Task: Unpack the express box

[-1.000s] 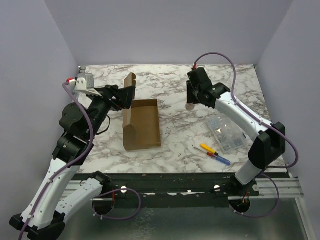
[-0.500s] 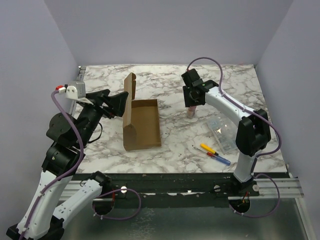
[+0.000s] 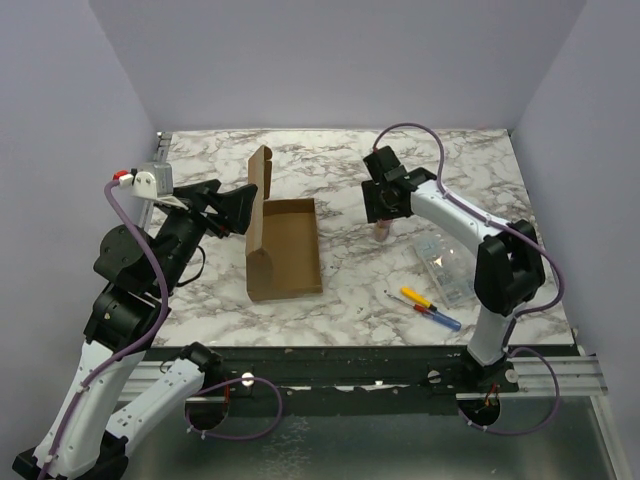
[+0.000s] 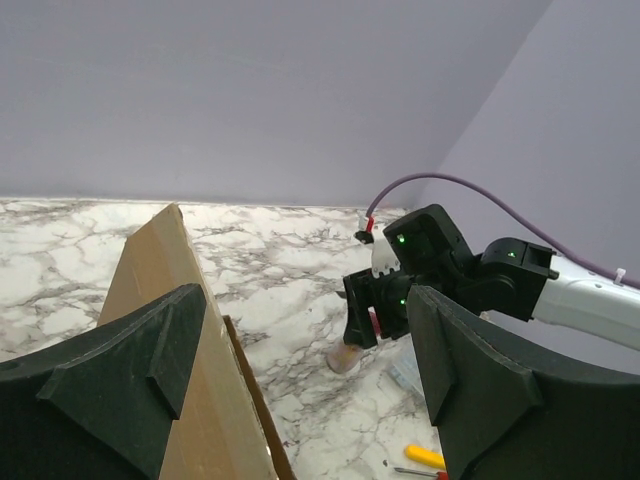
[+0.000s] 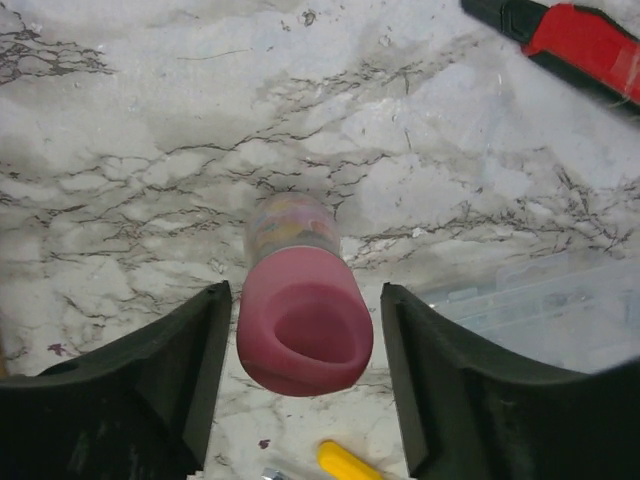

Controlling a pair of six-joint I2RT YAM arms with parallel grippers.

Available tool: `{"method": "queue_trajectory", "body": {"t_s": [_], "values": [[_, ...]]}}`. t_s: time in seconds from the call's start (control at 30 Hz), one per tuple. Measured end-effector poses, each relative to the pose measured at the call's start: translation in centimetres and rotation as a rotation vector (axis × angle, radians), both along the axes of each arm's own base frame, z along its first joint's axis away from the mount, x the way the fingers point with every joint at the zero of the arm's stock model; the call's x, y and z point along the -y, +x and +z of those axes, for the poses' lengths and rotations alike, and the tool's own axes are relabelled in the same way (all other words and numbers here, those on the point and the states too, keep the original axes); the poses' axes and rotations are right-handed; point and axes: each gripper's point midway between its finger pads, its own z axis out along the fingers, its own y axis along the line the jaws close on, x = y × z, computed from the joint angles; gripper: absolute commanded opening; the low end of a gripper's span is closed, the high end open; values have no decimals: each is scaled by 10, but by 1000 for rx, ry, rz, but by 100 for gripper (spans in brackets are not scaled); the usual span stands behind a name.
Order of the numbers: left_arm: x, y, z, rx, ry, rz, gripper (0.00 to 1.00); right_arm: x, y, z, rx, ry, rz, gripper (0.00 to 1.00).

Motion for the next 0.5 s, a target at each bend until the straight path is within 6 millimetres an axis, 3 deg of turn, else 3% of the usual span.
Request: {"method": "queue_trajectory", "body": {"t_s": [0.07, 0.13, 0.23, 0.37, 0.5], "values": [[0, 0, 0, 0, 0, 0, 88, 2, -4, 1, -4, -3, 4, 82], [0, 0, 0, 0, 0, 0, 89, 4, -8, 7, 3, 2, 6, 97], [0, 0, 0, 0, 0, 0, 89, 7, -15, 36, 44, 29, 9, 100], [-1, -2, 5, 6, -3, 1, 89, 14, -25, 107, 193, 109, 16, 100], [-3, -6, 14, 26, -15, 2, 89, 34, -58, 211, 474, 244, 43, 100]]}}
